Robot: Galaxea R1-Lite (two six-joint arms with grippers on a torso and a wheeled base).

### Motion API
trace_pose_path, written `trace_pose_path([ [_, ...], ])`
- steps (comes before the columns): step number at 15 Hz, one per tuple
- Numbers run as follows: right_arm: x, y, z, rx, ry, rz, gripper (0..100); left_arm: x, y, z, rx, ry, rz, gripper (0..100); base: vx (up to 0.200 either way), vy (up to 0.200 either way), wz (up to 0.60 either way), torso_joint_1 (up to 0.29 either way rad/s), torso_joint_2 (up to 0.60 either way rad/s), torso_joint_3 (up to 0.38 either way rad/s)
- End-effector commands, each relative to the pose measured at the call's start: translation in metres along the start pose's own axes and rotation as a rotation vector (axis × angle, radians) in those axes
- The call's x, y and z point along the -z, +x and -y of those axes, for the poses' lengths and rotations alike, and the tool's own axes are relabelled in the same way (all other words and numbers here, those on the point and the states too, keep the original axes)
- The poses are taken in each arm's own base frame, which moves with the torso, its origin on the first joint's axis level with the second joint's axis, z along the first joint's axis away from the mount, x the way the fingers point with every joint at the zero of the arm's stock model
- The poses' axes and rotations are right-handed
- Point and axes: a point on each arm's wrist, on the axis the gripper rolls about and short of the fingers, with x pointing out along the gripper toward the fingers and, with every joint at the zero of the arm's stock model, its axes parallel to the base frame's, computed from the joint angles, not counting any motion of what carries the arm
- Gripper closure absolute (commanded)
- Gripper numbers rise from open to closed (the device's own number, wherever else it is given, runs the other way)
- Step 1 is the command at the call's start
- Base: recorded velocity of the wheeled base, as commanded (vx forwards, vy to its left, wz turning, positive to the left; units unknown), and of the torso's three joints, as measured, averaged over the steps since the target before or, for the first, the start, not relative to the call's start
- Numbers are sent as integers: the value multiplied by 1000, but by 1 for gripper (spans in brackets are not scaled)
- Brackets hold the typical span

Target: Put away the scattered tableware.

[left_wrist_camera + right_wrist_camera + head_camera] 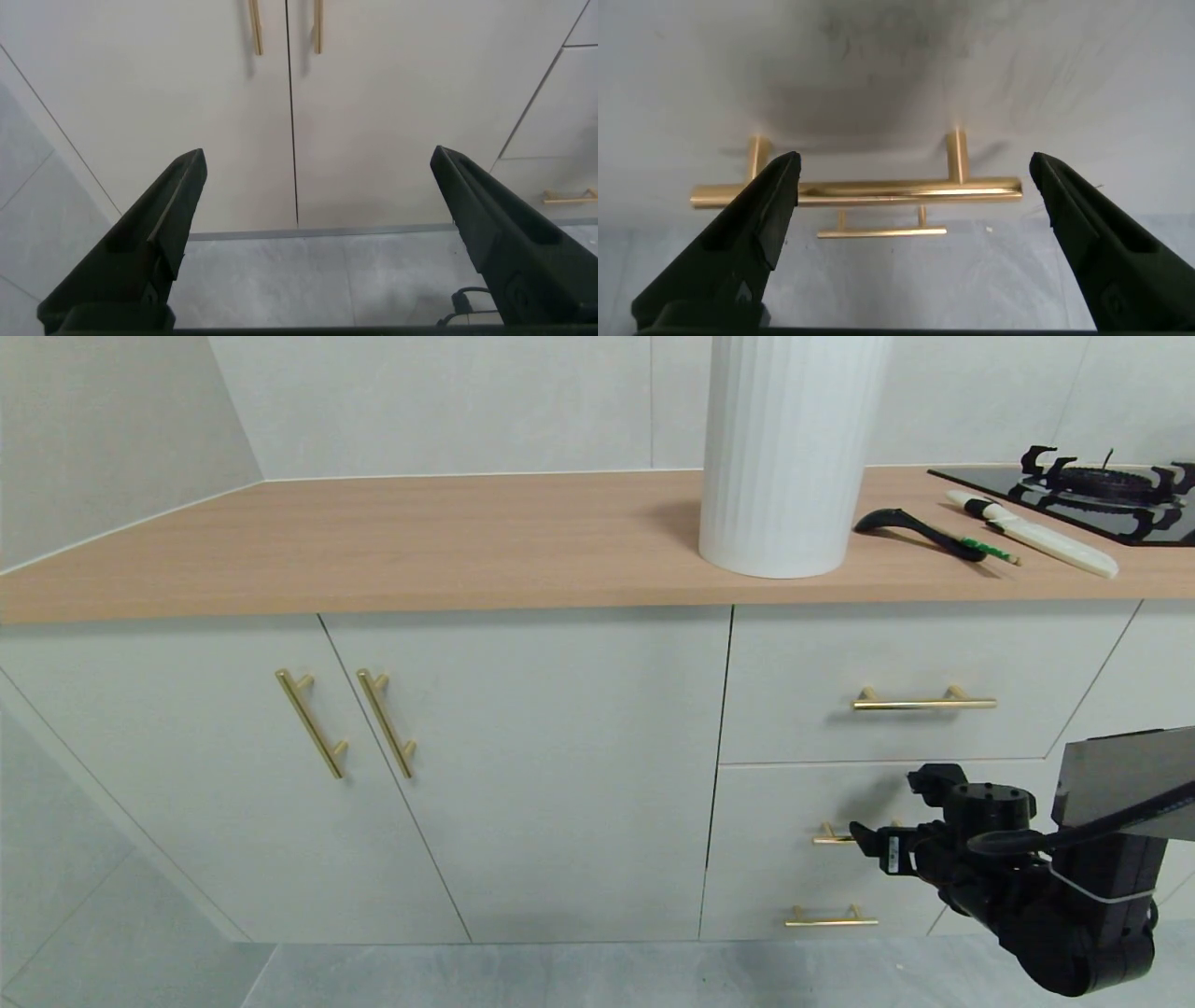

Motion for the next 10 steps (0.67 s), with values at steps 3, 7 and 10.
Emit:
trace_pose_path([
  [3, 11, 5, 0, 4, -24, -32, 0, 0, 0, 0, 2, 0, -2, 0, 0, 0, 0, 0, 0, 0],
  [7, 18, 8, 0, 3, -38, -41, 0, 0, 0, 0, 0, 0, -2, 0, 0, 0, 0, 0, 0, 0],
  [10, 18, 6, 1, 3, -41, -44, 0, 0, 0, 0, 0, 0, -2, 0, 0, 0, 0, 0, 0, 0],
])
